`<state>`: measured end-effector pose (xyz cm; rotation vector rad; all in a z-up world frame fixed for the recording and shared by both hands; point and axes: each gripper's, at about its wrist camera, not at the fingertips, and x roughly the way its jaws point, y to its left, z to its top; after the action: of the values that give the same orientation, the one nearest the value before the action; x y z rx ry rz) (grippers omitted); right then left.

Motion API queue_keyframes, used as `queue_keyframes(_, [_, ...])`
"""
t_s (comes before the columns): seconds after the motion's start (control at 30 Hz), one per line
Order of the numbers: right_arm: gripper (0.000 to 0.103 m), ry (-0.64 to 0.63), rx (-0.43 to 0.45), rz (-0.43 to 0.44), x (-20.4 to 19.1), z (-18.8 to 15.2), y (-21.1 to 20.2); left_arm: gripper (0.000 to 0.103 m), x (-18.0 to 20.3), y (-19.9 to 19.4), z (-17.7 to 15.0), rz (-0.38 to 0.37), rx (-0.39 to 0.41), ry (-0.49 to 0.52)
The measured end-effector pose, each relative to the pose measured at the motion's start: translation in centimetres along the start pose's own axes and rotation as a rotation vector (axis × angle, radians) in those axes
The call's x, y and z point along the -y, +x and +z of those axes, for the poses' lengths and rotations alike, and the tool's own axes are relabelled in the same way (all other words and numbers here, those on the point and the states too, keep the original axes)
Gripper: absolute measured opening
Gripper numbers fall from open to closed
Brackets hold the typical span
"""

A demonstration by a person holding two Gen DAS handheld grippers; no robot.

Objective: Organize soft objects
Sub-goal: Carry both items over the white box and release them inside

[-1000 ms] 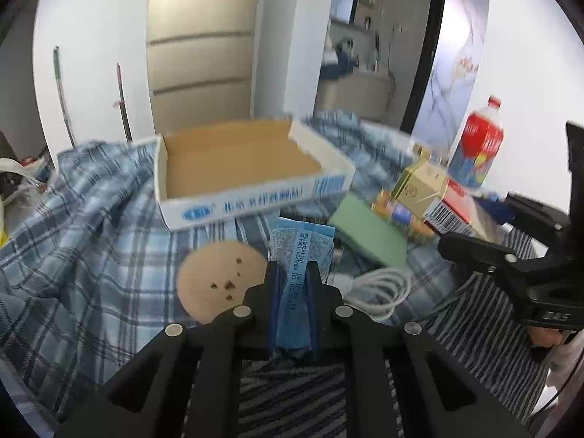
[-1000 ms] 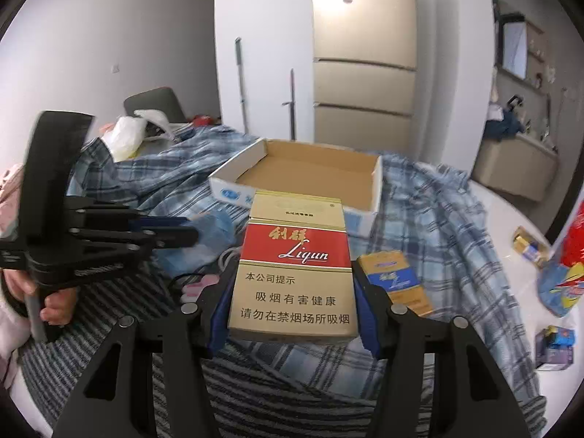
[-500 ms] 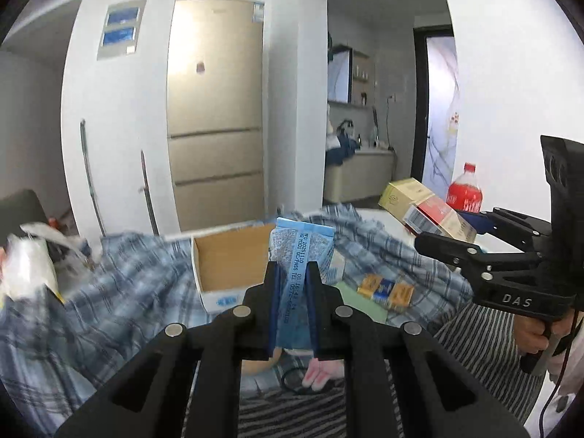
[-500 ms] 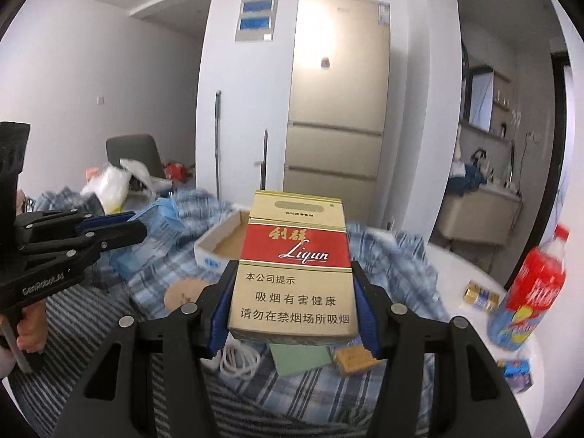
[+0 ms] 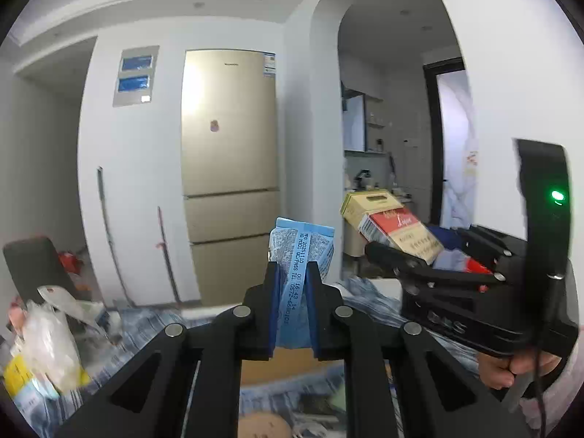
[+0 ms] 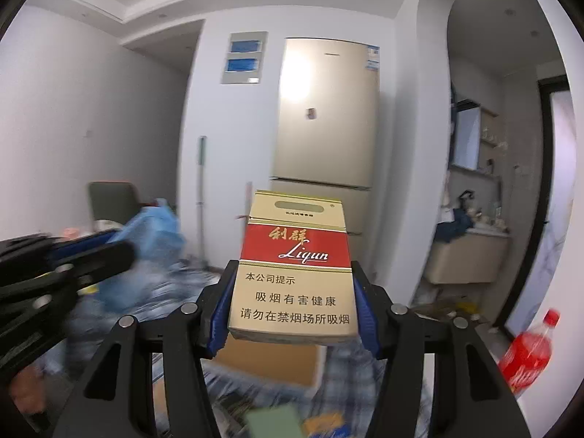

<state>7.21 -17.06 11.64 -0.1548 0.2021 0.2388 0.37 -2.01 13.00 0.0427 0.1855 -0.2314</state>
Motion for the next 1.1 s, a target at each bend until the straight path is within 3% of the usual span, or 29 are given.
queue_keyframes(0.07, [0.056, 0.022, 0.008, -0.044, 0.7, 1.1, 2.3, 0.014, -0.5, 1.6, 0.5, 0.021, -0.01, -0.024])
queue_keyframes(0.23, [0.056, 0.049, 0.019, -0.056, 1.4, 2.4, 5.8, 0.014, -1.6, 4.9, 0.8, 0.05, -0.015, -0.025])
queue_keyframes(0.5, [0.056, 0.119, -0.026, -0.034, 1.2, -0.2, 8.6, 0.014, -4.3, 10.5, -0.7, 0.086, -0.081, -0.061])
queue_keyframes(0.67, [0.056, 0.132, -0.166, -0.061, 1.2, -2.1, 13.9, 0.014, -5.3, 13.7, -2.5, 0.08, -0.15, -0.095])
queue_keyframes(0.8, [0.056, 0.218, -0.262, -0.006, 2.7, -4.9, 16.1, 0.014, -6.0, 15.7, -4.8, 0.086, -0.207, -0.104])
queue_keyframes(0.93, [0.056, 0.205, -0.349, 0.054, 2.8, -7.0, 17.1, 0.014, -7.2, 18.2, -7.4, 0.077, -0.284, -0.157])
queue_keyframes(1.1, [0.056, 0.211, -0.436, 0.114, 2.3, -8.7, 17.9, 0.015, -7.6, 19.3, -10.0, 0.092, -0.352, -0.154])
